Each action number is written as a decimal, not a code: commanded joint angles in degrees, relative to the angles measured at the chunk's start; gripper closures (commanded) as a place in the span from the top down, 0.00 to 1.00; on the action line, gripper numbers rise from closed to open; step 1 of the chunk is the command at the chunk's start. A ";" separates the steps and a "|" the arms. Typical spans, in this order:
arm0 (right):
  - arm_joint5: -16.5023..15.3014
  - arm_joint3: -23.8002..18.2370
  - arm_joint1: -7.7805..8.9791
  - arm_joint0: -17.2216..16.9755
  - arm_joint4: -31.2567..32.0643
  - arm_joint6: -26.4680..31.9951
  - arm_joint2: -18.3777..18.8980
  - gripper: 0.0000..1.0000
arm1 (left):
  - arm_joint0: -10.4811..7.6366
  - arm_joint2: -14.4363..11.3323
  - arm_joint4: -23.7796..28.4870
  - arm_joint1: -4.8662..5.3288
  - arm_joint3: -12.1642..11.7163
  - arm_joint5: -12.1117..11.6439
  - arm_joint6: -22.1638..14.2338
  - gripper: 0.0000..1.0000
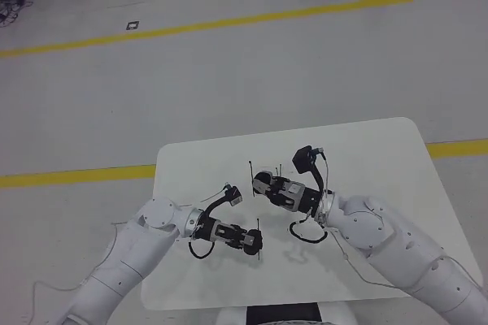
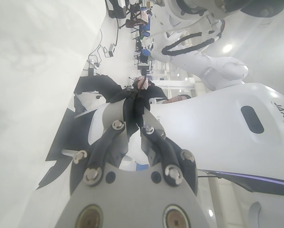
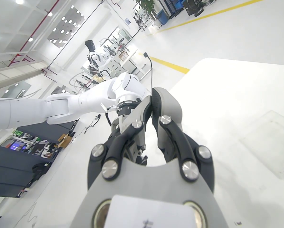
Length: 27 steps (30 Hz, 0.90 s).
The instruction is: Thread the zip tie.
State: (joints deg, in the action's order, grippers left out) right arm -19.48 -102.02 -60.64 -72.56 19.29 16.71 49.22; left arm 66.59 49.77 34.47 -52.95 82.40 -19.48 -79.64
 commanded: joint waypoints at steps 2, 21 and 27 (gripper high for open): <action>0.00 0.00 0.00 0.00 0.00 0.00 0.00 0.00 | 0.00 0.00 0.00 0.00 0.00 0.00 0.00 0.00; 0.00 -6.93 3.79 -6.84 6.38 -3.64 -1.01 0.00 | 0.00 0.00 0.00 0.00 0.00 0.00 0.00 0.00; 0.00 -5.73 5.59 -4.16 7.17 -6.87 -4.31 0.00 | 0.00 0.00 0.00 0.00 0.00 0.00 0.00 0.00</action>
State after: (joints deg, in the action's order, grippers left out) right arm -19.48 -107.92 -55.40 -77.54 26.34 10.48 45.75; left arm 66.59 49.77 34.47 -52.95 82.40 -19.48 -79.64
